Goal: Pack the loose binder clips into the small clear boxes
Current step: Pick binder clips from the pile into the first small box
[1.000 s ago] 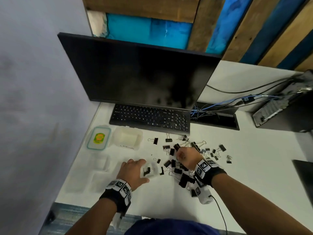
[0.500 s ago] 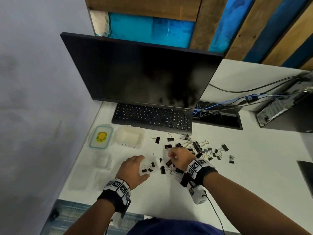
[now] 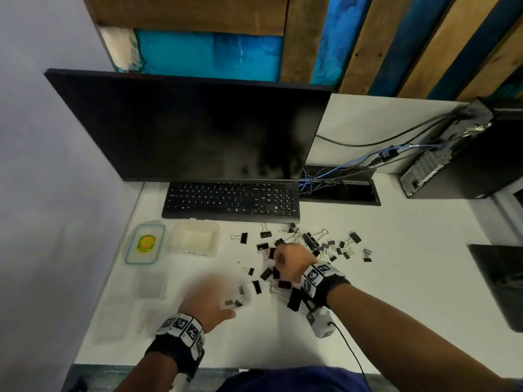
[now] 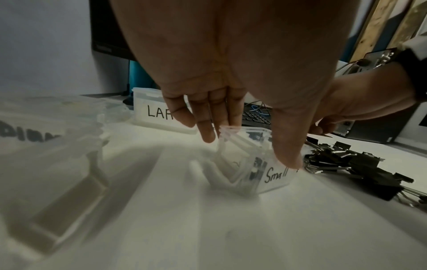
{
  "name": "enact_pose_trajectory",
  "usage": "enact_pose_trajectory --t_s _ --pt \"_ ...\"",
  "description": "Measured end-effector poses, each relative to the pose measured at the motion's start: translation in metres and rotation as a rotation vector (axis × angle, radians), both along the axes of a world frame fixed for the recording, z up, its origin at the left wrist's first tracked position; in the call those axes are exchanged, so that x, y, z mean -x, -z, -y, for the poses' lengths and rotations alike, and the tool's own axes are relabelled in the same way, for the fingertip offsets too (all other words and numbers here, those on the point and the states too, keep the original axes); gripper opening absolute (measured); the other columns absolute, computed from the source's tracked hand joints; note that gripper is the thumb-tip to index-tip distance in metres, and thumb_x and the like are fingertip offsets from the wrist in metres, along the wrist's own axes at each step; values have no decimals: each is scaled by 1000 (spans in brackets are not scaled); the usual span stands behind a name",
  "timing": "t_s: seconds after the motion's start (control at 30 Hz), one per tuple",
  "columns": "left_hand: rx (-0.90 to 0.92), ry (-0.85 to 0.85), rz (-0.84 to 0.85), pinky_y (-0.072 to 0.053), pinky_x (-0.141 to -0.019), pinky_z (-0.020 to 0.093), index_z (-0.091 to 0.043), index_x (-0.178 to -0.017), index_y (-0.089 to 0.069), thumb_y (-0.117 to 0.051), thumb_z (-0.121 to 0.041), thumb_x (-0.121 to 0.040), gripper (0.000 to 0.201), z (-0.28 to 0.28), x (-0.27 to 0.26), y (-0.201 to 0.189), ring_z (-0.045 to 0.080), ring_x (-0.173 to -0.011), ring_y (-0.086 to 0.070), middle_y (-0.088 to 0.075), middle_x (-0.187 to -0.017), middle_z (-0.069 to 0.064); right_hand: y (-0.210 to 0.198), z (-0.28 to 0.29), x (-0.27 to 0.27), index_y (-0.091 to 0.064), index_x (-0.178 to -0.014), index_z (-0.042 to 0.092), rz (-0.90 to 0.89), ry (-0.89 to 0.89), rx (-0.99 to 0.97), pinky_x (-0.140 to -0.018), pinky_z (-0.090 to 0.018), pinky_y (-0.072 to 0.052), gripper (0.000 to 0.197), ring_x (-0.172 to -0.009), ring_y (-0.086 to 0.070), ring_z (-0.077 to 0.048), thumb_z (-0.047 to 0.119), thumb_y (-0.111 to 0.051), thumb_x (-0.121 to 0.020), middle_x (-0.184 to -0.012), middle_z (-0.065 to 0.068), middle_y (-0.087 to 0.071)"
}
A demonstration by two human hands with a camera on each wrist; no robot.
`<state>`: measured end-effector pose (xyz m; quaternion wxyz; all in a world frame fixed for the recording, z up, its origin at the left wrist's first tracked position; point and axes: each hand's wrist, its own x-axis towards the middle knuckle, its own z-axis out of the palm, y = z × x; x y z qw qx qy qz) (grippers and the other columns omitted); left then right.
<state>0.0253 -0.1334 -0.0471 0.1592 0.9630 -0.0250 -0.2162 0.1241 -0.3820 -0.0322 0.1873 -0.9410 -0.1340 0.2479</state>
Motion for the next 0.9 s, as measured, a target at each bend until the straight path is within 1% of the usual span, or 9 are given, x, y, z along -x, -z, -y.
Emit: enact_pose_trajectory --t_s 0.13,0.3,0.4,0.47,0.57,0.6,0.67,0.8,0.9 --pt "55 28 -50 -37 -97 25 -31 -132 -47 -79 -50 -68 74 11 -6 -3 12 -115 -49 -49 -127 -14 -1 25 -5 -65 -101 23 -1 53 33 -76 -26 -54 22 -87 -62 -14 17 -51 -86 -98 4 -68" --pt "95 61 -85 -39 -100 26 -31 -135 -47 -81 -46 -69 76 23 -10 -3 13 -117 -49 -48 -129 -14 2 20 0 -65 -97 22 32 87 4 -77 -35 -57 18 -87 -64 -18 22 -51 -86 -95 1 -69" --pt "102 69 -83 -40 -97 25 -32 -135 -47 -79 -48 -70 75 24 -8 -1 10 -116 -51 -48 -130 -16 0 31 2 -60 -99 17 81 216 -7 -68 -35 -56 14 -81 -63 -20 23 -55 -88 -90 -1 -66" --pt "104 72 -76 -41 -97 25 -31 -135 -47 -79 -50 -69 76 24 -8 0 9 -115 -52 -48 -129 -17 -1 50 -1 -54 -103 14 97 356 12 -64 -32 -49 19 -82 -60 -22 24 -58 -88 -92 -3 -63" --pt "109 82 -72 -41 -98 26 -31 -136 -48 -79 -52 -68 78 26 -10 0 10 -115 -52 -48 -129 -17 6 91 -3 -53 -114 8 88 549 97 -82 -37 -52 27 -100 -60 -30 17 -56 -88 -112 -13 -58" --pt "112 89 -71 -41 -98 26 -31 -136 -48 -79 -52 -67 79 29 -10 0 10 -116 -52 -48 -129 -17 10 105 -1 -53 -119 9 42 556 150 -88 -38 -52 31 -106 -59 -33 17 -55 -88 -119 -14 -53" --pt "121 100 -75 -42 -98 26 -30 -137 -48 -80 -52 -68 79 32 -11 -1 10 -116 -52 -48 -130 -18 22 123 5 -53 -121 16 -63 455 212 -92 -37 -50 33 -110 -57 -34 18 -57 -88 -121 -12 -48" --pt "130 117 -81 -43 -97 24 -31 -136 -48 -80 -51 -68 78 39 -13 -3 9 -114 -53 -49 -129 -19 36 132 18 -60 -102 11 -22 376 145 -73 -27 -38 14 -100 -59 -31 15 -52 -91 -100 -9 -58" --pt "130 124 -89 -42 -95 24 -31 -136 -48 -80 -51 -69 77 42 -14 -5 9 -113 -53 -49 -129 -19 37 131 19 -63 -103 8 8 377 158 -70 -25 -36 18 -97 -60 -30 10 -53 -88 -104 -14 -65"
